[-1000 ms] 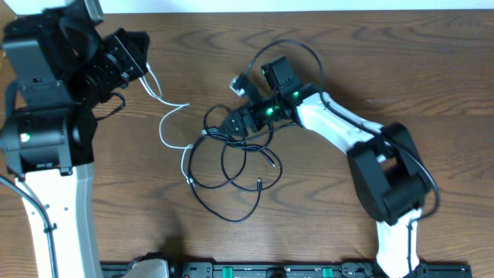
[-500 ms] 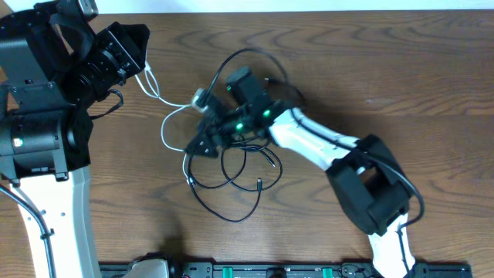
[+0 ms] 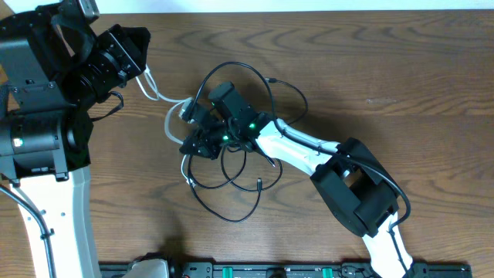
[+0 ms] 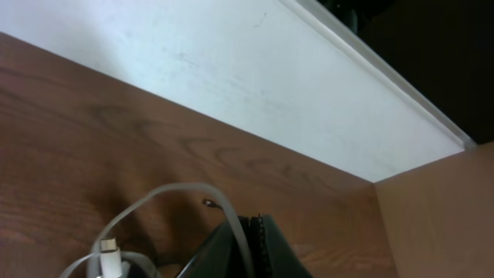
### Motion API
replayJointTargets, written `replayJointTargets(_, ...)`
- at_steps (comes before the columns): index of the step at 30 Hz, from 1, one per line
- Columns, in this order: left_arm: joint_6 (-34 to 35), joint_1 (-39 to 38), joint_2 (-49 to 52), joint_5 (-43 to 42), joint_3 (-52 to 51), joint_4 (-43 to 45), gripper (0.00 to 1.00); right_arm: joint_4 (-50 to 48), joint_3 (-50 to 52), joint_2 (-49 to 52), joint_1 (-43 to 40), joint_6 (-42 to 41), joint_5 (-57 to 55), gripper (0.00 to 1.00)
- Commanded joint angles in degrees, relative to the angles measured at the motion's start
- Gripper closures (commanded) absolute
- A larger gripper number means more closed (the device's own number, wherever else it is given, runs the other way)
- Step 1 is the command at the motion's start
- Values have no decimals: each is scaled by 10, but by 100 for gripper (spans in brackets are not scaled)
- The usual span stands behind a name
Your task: Untangle cables
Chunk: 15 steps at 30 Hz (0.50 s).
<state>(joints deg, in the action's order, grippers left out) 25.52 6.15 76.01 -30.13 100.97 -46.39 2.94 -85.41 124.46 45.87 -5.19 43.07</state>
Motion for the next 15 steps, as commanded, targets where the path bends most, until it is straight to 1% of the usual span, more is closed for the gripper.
replayJointTargets(1, 0, -1, 3, -9, 9, -12, 93, -15, -1, -1, -18, -53, -11, 99)
replayJointTargets(9, -4, -1, 23, -9, 9, -58, 92, -2, -1, -80, -52, -57, -11, 99)
replayJointTargets(15, -19, -1, 37, -10, 9, -85, 93, 56, -1, -153, -78, -57, -12, 99)
